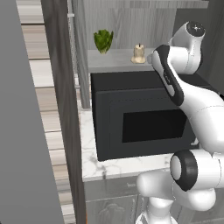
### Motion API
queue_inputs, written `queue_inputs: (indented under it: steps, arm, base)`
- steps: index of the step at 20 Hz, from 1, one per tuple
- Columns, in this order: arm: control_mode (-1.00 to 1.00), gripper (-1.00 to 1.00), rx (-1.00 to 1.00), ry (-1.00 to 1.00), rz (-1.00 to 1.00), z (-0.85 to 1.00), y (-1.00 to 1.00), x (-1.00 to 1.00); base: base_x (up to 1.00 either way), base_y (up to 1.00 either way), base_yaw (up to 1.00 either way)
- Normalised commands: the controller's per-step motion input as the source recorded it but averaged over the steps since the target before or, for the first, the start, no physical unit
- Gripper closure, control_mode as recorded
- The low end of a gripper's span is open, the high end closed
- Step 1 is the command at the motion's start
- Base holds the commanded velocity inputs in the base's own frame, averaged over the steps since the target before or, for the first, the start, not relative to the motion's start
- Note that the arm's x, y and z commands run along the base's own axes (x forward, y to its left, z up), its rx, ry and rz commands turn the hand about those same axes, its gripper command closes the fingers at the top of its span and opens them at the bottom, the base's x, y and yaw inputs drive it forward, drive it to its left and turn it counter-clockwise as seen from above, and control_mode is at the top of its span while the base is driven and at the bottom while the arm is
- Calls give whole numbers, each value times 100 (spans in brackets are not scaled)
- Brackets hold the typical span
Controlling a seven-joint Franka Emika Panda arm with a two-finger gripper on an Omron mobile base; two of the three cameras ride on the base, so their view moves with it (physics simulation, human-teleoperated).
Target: Pick the candle and candle from the dining table and place them in the open cabinet. Close the cabinet after placing the objects.
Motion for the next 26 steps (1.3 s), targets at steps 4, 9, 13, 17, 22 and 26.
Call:
queue_inputs:
  steps: [4, 9, 13, 17, 22, 26]
  arm:
    - [-100, 100, 0, 1, 0, 0, 0, 35]
    - [-100, 100, 0, 4, 0, 0, 0, 37]
    - [-100, 100, 0, 5, 0, 0, 0, 38]
    - [-100, 100, 0, 4, 0, 0, 0, 28]
    - [-100, 100, 0, 3, 0, -5, -3, 21]
    - [-100, 100, 0, 1, 0, -10, -6, 14]
  base:
    - [0, 0, 0]
    - [0, 0, 0]
    - [0, 0, 0]
    - [0, 0, 0]
    - [0, 0, 0]
    - [0, 0, 0]
